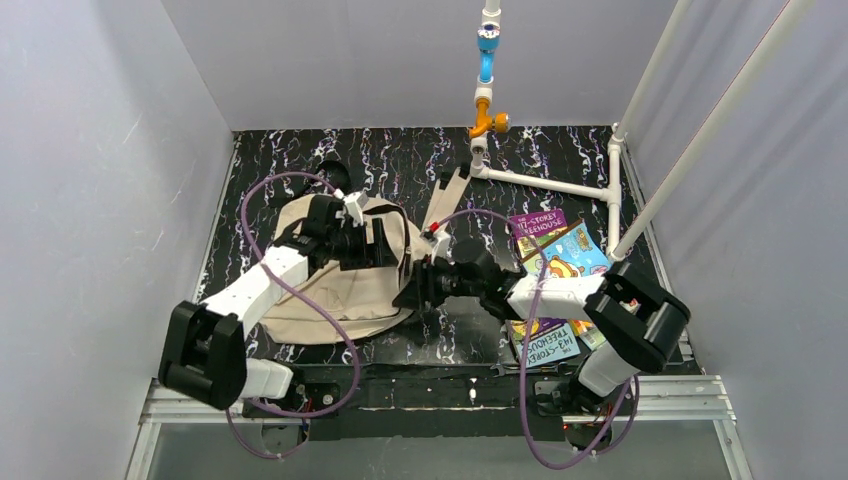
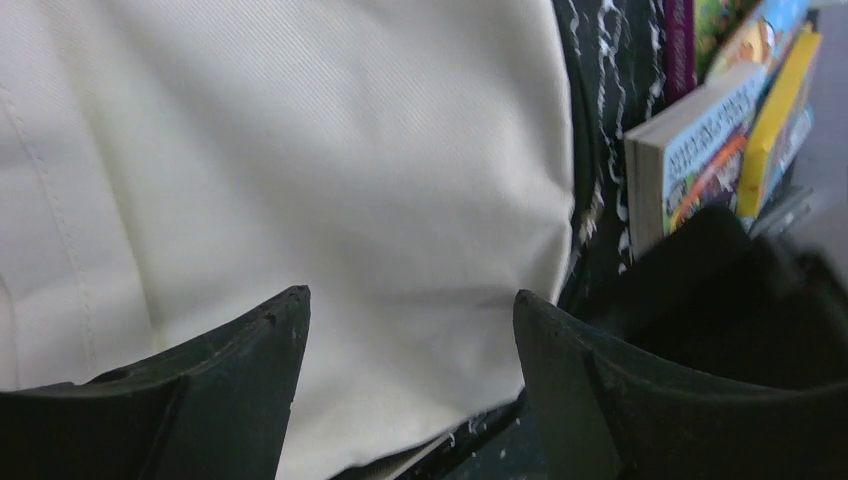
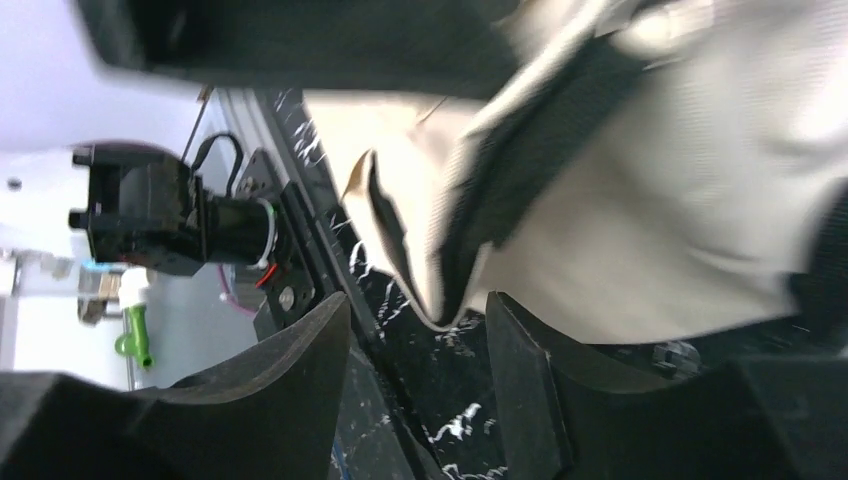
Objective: Pack the student bag
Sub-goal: Unzip the student bag at the center of the board.
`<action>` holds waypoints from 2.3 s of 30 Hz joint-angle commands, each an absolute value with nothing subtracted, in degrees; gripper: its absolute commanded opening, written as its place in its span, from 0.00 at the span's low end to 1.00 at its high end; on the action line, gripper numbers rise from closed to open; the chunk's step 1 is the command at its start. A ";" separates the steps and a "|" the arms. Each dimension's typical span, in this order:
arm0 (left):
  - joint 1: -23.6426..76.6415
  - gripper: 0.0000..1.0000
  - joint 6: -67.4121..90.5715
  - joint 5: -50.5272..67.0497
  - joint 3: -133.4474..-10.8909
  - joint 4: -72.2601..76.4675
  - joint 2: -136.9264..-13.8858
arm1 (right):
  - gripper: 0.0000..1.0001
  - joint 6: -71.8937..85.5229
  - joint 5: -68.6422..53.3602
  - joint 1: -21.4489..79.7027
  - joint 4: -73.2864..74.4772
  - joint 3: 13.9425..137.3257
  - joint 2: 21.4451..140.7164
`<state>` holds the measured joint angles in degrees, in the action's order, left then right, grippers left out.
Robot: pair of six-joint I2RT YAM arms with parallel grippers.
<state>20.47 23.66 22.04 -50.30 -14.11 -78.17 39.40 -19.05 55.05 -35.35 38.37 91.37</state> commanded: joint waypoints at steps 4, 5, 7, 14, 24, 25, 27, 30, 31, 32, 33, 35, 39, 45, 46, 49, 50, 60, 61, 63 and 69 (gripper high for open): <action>22.88 0.67 25.72 30.13 -42.82 -3.76 -66.59 | 0.62 33.84 -20.82 45.02 -17.07 36.37 78.79; 23.45 0.66 25.57 29.59 -42.40 -3.99 -66.27 | 0.61 31.72 -20.77 44.33 -14.11 37.11 77.30; 24.56 0.65 26.14 28.48 -41.75 -3.95 -66.11 | 0.60 28.71 -20.57 42.95 -10.13 38.75 74.91; 26.98 0.60 25.35 23.41 -41.89 -6.75 -67.68 | 0.43 32.43 -21.81 35.00 -3.40 49.17 78.69; 27.00 0.27 26.13 22.66 -38.82 -3.85 -68.29 | 0.42 40.08 -28.82 35.39 -8.28 59.74 91.83; 26.99 0.24 26.18 22.59 -38.61 -3.71 -68.47 | 0.41 40.79 -29.31 35.60 -9.07 60.33 92.77; 26.98 0.17 25.88 22.48 -38.73 -4.26 -68.64 | 0.41 41.26 -29.51 36.27 -9.19 62.37 94.27; 26.98 0.10 25.28 22.41 -38.69 -4.62 -68.33 | 0.41 41.14 -28.35 37.46 -8.33 64.47 95.49; 26.98 0.09 25.17 22.41 -38.56 -4.25 -68.04 | 0.41 40.88 -28.26 37.90 -7.90 65.00 95.79; 26.98 0.07 25.14 22.46 -38.32 -3.86 -67.77 | 0.41 40.21 -28.07 38.40 -7.16 65.44 96.07; 26.98 0.03 25.20 22.42 -38.16 -3.60 -67.54 | 0.44 39.01 -27.47 38.86 -6.04 65.74 96.10; 26.98 0.00 25.46 22.55 -37.99 -3.18 -67.31 | 0.56 35.67 -26.38 40.05 -3.97 65.44 95.14; 26.98 0.00 26.08 23.51 -37.48 -2.01 -66.92 | 0.67 29.91 -19.50 43.83 0.65 62.38 91.47; 26.98 0.00 26.81 24.77 -36.97 -0.89 -66.90 | 0.63 26.41 -8.53 50.33 4.00 61.05 90.17; 26.98 0.00 26.76 24.77 -37.00 -1.07 -66.89 | 0.60 26.42 -8.33 50.65 3.97 61.34 90.55; 26.98 0.00 26.59 24.74 -36.83 -1.56 -66.68 | 0.47 26.88 -8.66 50.80 3.57 62.10 91.75; 26.98 0.00 26.47 24.70 -36.82 -1.73 -66.58 | 0.44 26.89 -8.96 50.80 3.20 62.40 92.14; 27.14 0.24 26.45 23.41 -36.31 -3.58 -65.42 | 0.01 31.21 -15.21 49.97 3.71 63.88 90.38; 27.30 0.30 26.69 22.93 -36.28 -3.69 -65.25 | 0.01 32.52 -16.39 49.62 3.04 63.63 90.31; 27.66 0.32 26.73 22.73 -36.01 -3.60 -64.71 | 0.01 35.31 -17.79 48.77 0.86 62.40 89.70; 27.71 0.21 26.37 21.97 -35.09 -3.21 -64.31 | 0.28 38.46 -20.97 44.65 -5.75 57.42 89.99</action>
<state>27.51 27.03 22.83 -35.90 -2.55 -65.80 35.31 -16.97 47.13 0.54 59.75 91.39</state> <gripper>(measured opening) 0.234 0.197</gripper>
